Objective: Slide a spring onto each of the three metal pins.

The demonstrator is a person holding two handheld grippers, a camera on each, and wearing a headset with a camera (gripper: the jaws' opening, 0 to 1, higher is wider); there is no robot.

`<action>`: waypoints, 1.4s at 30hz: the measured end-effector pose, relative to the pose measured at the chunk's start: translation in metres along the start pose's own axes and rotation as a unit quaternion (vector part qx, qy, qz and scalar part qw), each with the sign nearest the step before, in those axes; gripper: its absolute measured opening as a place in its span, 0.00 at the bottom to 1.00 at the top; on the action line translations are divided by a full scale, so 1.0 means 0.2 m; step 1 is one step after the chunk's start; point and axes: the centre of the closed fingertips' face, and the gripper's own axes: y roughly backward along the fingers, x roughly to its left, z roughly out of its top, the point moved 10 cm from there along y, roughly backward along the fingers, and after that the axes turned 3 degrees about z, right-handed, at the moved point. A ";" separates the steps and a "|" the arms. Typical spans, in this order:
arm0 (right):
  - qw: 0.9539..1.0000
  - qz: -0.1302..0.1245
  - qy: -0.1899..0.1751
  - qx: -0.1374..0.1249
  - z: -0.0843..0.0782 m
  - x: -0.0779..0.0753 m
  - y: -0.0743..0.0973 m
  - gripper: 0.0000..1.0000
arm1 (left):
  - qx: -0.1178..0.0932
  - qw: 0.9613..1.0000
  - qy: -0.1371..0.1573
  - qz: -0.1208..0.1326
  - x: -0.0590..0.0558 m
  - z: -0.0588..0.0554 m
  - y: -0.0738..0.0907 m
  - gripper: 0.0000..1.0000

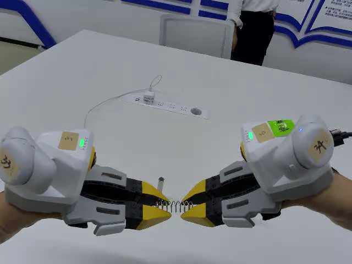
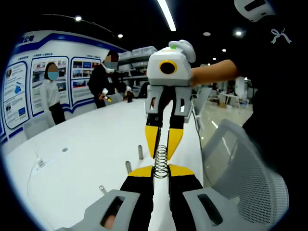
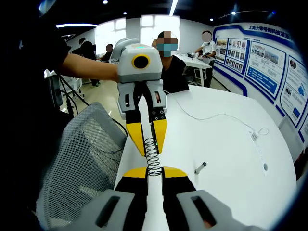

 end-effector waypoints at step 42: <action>0.993 0.012 -0.041 -0.109 0.17 -0.01 -0.03 0.10 | 0.002 1.000 0.009 0.006 0.00 -0.03 -0.01 0.10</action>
